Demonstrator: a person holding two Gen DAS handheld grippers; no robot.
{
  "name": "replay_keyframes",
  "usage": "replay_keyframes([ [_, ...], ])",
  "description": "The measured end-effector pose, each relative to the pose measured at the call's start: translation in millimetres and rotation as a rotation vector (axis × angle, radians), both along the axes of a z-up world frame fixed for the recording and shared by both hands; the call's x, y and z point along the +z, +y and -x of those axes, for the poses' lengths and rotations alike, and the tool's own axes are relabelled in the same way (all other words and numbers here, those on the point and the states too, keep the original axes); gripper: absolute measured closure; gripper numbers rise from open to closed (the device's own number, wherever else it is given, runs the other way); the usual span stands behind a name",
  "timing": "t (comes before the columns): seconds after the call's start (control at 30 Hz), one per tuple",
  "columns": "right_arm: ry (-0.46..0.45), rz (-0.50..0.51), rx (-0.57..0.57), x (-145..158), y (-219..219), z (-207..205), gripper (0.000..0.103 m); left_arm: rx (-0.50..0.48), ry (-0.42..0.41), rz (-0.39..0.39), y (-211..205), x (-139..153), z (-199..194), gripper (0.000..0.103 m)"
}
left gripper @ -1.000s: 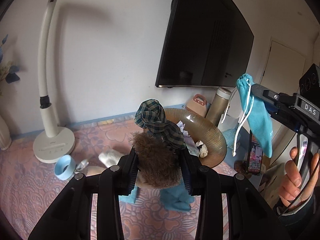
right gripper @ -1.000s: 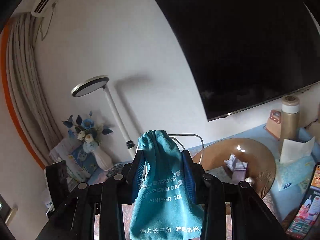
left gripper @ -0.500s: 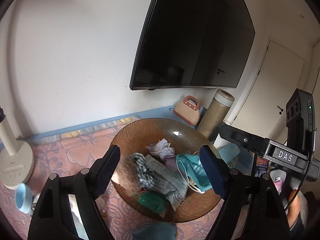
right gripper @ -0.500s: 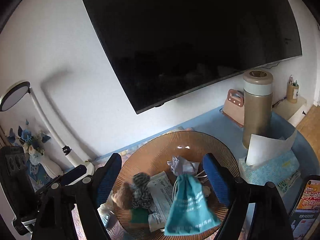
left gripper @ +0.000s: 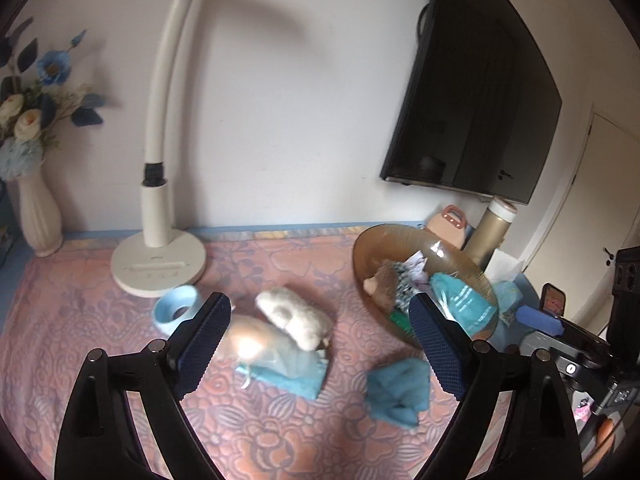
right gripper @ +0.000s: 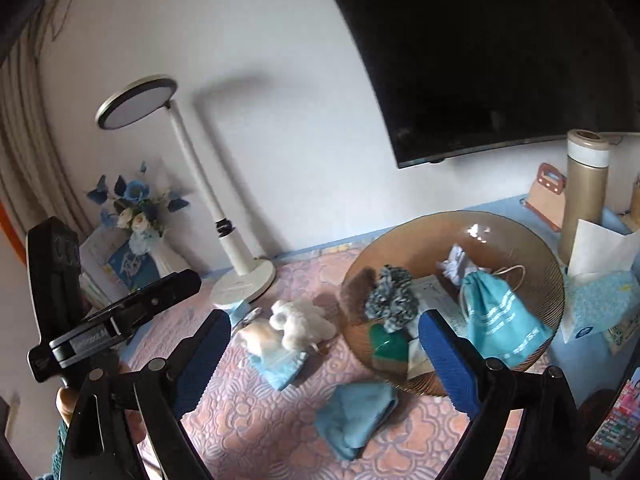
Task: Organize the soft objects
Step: 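Move both tools back toward the light blue cloth and ring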
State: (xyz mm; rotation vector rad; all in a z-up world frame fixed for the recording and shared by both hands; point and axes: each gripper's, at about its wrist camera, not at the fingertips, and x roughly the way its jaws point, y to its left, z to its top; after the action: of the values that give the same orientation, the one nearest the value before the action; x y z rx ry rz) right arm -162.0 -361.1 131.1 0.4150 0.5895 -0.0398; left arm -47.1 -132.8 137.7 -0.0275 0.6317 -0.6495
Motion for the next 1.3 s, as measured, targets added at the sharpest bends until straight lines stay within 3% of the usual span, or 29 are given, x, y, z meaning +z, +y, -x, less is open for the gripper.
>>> replay_keyframes([
  [0.1, 0.01, 0.04, 0.071, -19.0, 37.8, 10.3, 0.0, 0.089, 0.025, -0.077, 23.3, -38.9, 3.1, 0.013],
  [0.23, 0.114, 0.13, 0.093, -63.1, 71.1, 6.7, 0.0, 0.185, 0.028, -0.235, 35.6, -88.6, 1.7, 0.013],
  [0.37, 0.205, 0.315, 0.045, -100.2, 85.3, -2.9, 0.0, 0.175, 0.05, -0.27, 40.1, -111.8, -1.0, 0.013],
  [0.43, 0.244, 0.343, 0.022, -114.6, 81.8, -6.6, 0.0, 0.167, 0.068, -0.27, 39.6, -118.8, -4.0, 0.013],
  [0.53, 0.28, 0.257, 0.015, -127.9, 65.8, -9.9, 0.0, 0.155, 0.083, -0.283, 39.0, -124.4, -7.3, 0.013],
  [0.97, 0.275, -0.123, -0.071, -146.6, -3.6, -0.5, 0.0, 0.165, 0.073, -0.327, 33.0, -126.5, -4.1, 0.013],
  [1.1, 0.259, -0.165, -0.085, -147.4, -10.3, 4.2, 0.0, 0.166, 0.078, -0.318, 35.6, -126.0, -4.9, 0.013],
  [1.3, 0.278, -0.132, -0.081, -147.4, -4.7, 0.6, 0.0, 0.164, 0.086, -0.318, 36.6, -127.0, -6.4, 0.013],
])
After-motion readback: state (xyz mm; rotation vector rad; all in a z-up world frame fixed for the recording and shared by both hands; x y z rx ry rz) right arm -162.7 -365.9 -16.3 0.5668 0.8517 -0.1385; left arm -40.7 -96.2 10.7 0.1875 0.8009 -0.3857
